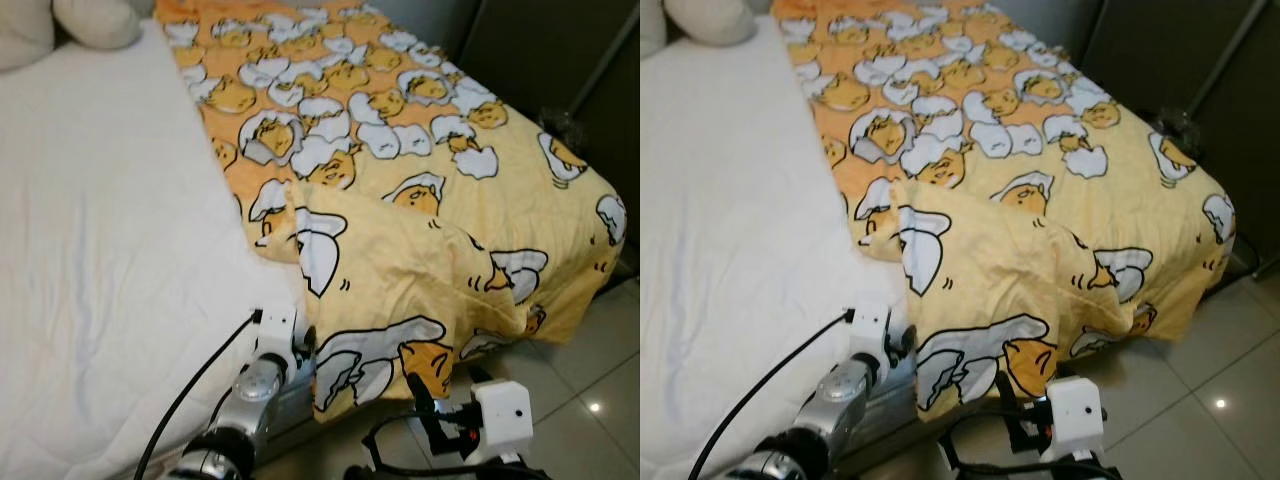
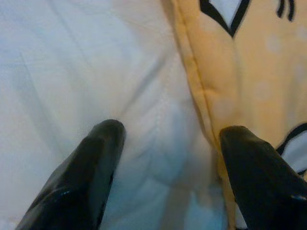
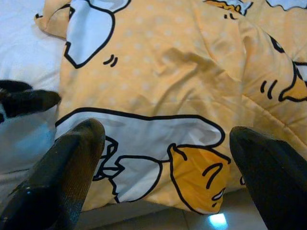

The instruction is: Clean up the room

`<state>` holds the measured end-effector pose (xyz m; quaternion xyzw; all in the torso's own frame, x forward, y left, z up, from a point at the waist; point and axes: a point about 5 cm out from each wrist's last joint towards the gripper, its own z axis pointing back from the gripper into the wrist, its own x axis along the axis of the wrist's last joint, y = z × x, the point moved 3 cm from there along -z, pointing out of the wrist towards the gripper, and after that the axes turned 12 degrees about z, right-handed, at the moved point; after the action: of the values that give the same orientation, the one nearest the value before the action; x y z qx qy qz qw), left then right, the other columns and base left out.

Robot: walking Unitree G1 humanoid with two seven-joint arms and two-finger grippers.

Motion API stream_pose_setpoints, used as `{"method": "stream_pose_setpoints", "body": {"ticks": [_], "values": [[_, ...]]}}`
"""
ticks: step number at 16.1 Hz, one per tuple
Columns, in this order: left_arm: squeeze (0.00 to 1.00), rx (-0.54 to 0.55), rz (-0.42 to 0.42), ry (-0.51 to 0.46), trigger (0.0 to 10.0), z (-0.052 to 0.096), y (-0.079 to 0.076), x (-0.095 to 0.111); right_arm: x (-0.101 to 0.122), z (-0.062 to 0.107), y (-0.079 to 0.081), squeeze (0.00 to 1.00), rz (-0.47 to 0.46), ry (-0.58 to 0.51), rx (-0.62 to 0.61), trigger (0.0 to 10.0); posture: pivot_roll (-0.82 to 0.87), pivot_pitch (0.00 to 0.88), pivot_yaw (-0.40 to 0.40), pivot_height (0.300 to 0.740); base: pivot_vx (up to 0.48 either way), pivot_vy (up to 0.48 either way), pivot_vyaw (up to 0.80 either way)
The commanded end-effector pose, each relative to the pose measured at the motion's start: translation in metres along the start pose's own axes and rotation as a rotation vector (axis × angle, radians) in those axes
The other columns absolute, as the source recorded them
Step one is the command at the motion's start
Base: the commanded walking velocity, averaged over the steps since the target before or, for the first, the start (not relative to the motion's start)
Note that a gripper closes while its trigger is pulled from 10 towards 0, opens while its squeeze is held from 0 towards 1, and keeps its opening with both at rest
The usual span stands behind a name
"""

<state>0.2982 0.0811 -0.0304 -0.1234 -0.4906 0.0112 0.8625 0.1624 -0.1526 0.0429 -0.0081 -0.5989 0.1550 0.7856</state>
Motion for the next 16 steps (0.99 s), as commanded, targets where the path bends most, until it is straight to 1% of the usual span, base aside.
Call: {"method": "stream_pose_setpoints", "body": {"ticks": [1, 2, 3, 4, 5, 6, 7, 9, 10, 11, 12, 13, 14, 15, 16], "values": [[1.00, 0.010, -0.006, -0.003, 10.0, -0.004, -0.004, 0.008, -0.003, 0.002, -0.003, 0.00, 0.002, 0.021, 0.004, 10.0, -0.16, 0.096, -0.068, 0.740, 0.000, 0.000, 0.00], [1.00, 0.033, 0.021, -0.001, 10.0, -0.007, -0.007, 0.013, -0.003, 0.006, -0.005, 0.00, 0.010, 0.027, 0.008, 10.0, -0.17, 0.106, -0.073, 0.740, 0.000, 0.000, 0.00], [1.00, 0.033, 0.038, -0.008, 10.0, -0.008, -0.009, 0.016, -0.004, 0.008, -0.005, 0.00, 0.012, 0.031, 0.011, 10.0, -0.19, 0.113, -0.075, 0.740, 0.000, 0.000, 0.00], [1.00, 0.022, 0.069, -0.030, 10.0, -0.010, -0.015, 0.020, -0.004, 0.012, -0.004, 0.00, 0.016, 0.038, 0.016, 10.0, -0.20, 0.119, -0.076, 0.740, 0.000, 0.000, 0.00], [1.00, 0.010, 0.061, -0.043, 10.0, -0.010, -0.018, 0.021, -0.004, 0.013, -0.003, 0.00, 0.015, 0.041, 0.015, 10.0, -0.20, 0.128, -0.076, 0.740, 0.000, 0.000, 0.00], [1.00, -0.008, 0.034, -0.068, 10.0, -0.006, -0.021, 0.017, -0.007, 0.020, -0.001, 0.00, 0.009, 0.058, 0.014, 10.0, -0.21, 0.133, -0.075, 0.740, 0.000, 0.000, 0.00], [1.00, -0.008, 0.036, -0.068, 10.0, -0.005, -0.021, 0.015, -0.008, 0.021, -0.001, 0.00, 0.007, 0.062, 0.015, 10.0, -0.21, 0.138, -0.075, 0.740, 0.000, 0.000, 0.00], [1.00, -0.035, -0.040, -0.087, 10.0, 0.000, -0.025, 0.007, -0.011, 0.023, 0.000, 0.00, 0.003, 0.074, 0.016, 10.0, -0.19, 0.144, -0.074, 0.740, 0.000, 0.000, 0.00], [1.00, -0.042, -0.054, -0.090, 10.0, 0.000, -0.027, 0.006, -0.011, 0.022, 0.001, 0.00, 0.003, 0.075, 0.017, 10.0, -0.19, 0.145, -0.074, 0.740, 0.000, 0.000, 0.00], [1.00, -0.071, -0.084, -0.086, 10.0, 0.003, -0.034, 0.000, -0.010, 0.021, 0.002, 0.00, 0.002, 0.074, 0.021, 10.0, -0.19, 0.145, -0.073, 0.740, 0.000, 0.000, 0.00], [1.00, -0.093, -0.106, -0.052, 10.0, 0.005, -0.041, -0.011, -0.010, 0.020, 0.003, 0.00, 0.001, 0.074, 0.023, 10.0, -0.19, 0.145, -0.072, 0.740, 0.000, 0.000, 0.00], [1.00, -0.093, -0.113, -0.026, 10.0, 0.006, -0.042, -0.017, -0.010, 0.020, 0.003, 0.00, 0.002, 0.074, 0.023, 10.0, -0.19, 0.144, -0.074, 0.740, 0.000, 0.000, 0.00], [0.33, -0.091, -0.105, -0.007, 10.0, 0.006, -0.043, -0.020, -0.010, 0.021, 0.002, 0.00, 0.003, 0.076, 0.024, 10.0, -0.20, 0.145, -0.074, 0.740, 0.000, 0.000, 0.00], [0.00, -0.090, -0.100, 0.014, 10.0, 0.006, -0.045, -0.023, -0.011, 0.021, 0.003, 0.00, 0.004, 0.078, 0.025, 10.0, -0.20, 0.145, -0.074, 0.740, 0.000, 0.000, 0.00], [0.00, -0.086, -0.086, 0.058, 10.0, 0.006, -0.048, -0.029, -0.012, 0.022, 0.003, 0.00, 0.007, 0.081, 0.027, 10.0, -0.21, 0.146, -0.077, 0.740, 0.000, 0.000, 0.00]]}}
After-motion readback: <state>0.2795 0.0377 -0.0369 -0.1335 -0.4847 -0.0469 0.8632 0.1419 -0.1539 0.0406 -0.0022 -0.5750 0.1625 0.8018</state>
